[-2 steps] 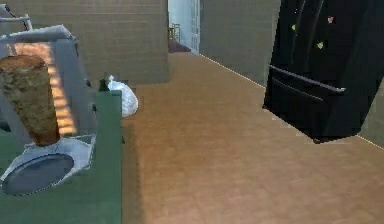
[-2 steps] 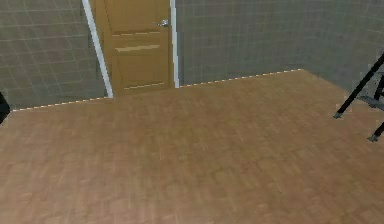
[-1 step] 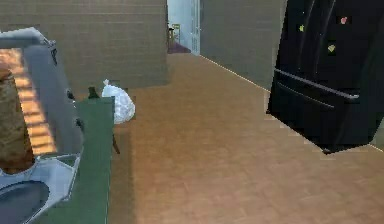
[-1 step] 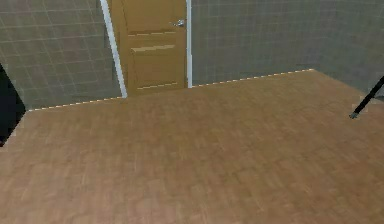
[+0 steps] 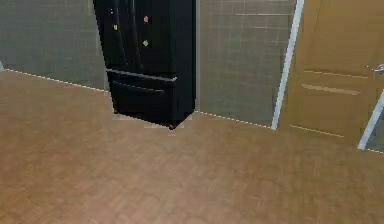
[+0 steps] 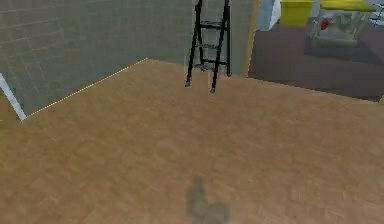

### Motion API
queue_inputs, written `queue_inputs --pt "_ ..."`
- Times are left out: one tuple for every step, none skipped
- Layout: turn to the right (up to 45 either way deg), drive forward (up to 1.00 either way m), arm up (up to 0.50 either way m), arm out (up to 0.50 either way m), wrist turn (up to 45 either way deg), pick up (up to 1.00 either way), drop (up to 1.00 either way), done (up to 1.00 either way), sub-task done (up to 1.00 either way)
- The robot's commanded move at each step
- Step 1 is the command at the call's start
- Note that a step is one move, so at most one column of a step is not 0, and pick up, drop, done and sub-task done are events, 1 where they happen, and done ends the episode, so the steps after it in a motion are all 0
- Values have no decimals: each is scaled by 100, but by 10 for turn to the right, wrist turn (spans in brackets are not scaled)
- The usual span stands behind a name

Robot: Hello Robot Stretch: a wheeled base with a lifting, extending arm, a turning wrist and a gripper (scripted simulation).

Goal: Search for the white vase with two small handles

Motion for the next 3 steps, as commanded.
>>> queue_inputs --pt "450 0 0 0 0 0 0 0 0" --pt "240 0 0 0 0 0 0 0 0" --pt "0 15 0 0 0 0 0 0 0"
